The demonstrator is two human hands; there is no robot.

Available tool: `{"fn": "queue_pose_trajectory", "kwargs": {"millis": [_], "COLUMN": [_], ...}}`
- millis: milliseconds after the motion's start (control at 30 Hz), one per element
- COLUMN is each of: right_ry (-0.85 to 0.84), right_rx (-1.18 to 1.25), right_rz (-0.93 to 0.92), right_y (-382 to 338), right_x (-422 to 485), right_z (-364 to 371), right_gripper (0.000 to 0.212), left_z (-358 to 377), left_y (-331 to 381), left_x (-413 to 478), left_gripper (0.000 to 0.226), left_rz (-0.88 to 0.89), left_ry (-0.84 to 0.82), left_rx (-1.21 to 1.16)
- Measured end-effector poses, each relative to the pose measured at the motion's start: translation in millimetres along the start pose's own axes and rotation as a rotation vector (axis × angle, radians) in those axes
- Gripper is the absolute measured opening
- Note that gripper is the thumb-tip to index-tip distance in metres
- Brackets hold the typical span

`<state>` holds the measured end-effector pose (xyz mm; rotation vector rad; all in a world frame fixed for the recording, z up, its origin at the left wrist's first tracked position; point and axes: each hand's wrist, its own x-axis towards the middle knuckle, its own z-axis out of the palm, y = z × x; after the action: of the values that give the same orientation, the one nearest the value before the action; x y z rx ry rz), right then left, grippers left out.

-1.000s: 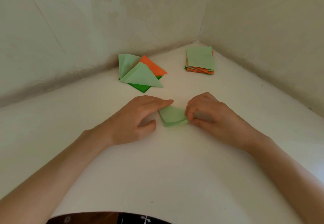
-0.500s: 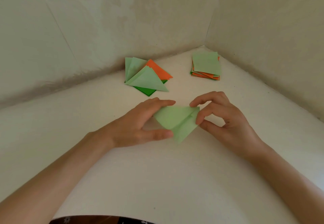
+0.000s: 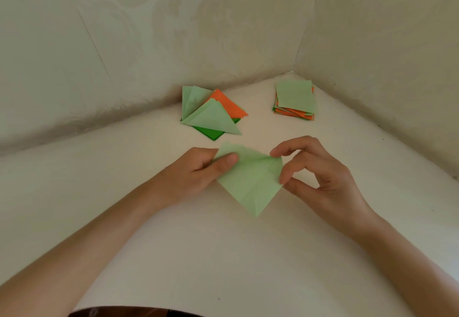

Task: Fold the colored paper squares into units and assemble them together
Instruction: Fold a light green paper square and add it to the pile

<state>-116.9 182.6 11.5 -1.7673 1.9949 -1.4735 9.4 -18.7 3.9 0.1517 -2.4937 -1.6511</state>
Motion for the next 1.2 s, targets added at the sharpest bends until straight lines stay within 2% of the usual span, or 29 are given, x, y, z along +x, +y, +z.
{"fn": "queue_pose_trajectory", "kwargs": {"millis": [67, 233, 333, 400, 533, 667, 867, 967, 1033, 1100, 1200], "right_ry": [0.007, 0.043, 0.044, 0.037, 0.054, 0.094, 0.053, -0.111, -0.152, -0.152, -0.173], "right_rx": [0.014, 0.054, 0.137, 0.224, 0.385, 0.478, 0.397, 0.112, -0.012, -0.026, 0.031], "right_rz": [0.008, 0.1, 0.184, 0.231, 0.347, 0.375, 0.401, 0.302, 0.204, 0.14, 0.143], "right_y": [-0.7, 0.3, -0.7, -2.6, -4.3, -9.1, -3.1, 1.3, 2.2, 2.5, 1.4], "right_x": [0.0, 1.2, 3.3, 4.6, 5.2, 6.7, 6.7, 3.6, 2.4, 1.6, 1.3], "right_z": [-0.1, -1.2, 0.6, 2.6, 7.0, 9.3, 8.6, -3.3, -8.2, -7.6, -4.5], "right_gripper": [0.005, 0.015, 0.019, 0.018, 0.008, 0.014, 0.011, 0.013, 0.011, 0.015, 0.013], "left_z": [1.2, 2.9, 8.6, 13.4, 12.8, 11.6, 12.3, 10.5, 9.3, 8.7, 9.2], "left_y": [1.6, 4.0, 6.9, 7.2, 7.7, 7.8, 9.7, 9.2, 11.4, 12.1, 10.7], "left_x": [0.7, -1.0, -0.1, 0.2, -1.7, -3.1, -4.0, -1.8, -0.8, -0.6, -0.6], "left_gripper": [0.065, 0.041, 0.042, 0.051, 0.042, 0.054, 0.073, 0.054, 0.039, 0.036, 0.039], "left_rz": [-0.003, 0.013, 0.01, -0.001, 0.012, 0.024, 0.046, 0.061, 0.059, 0.046, 0.029], "left_ry": [0.04, 0.05, 0.065, 0.086, 0.141, 0.158, 0.16, 0.206, 0.226, 0.221, 0.214], "left_rx": [-0.014, -0.117, -0.135, -0.15, -0.186, -0.196, -0.141, -0.152, -0.174, -0.177, -0.168]}}
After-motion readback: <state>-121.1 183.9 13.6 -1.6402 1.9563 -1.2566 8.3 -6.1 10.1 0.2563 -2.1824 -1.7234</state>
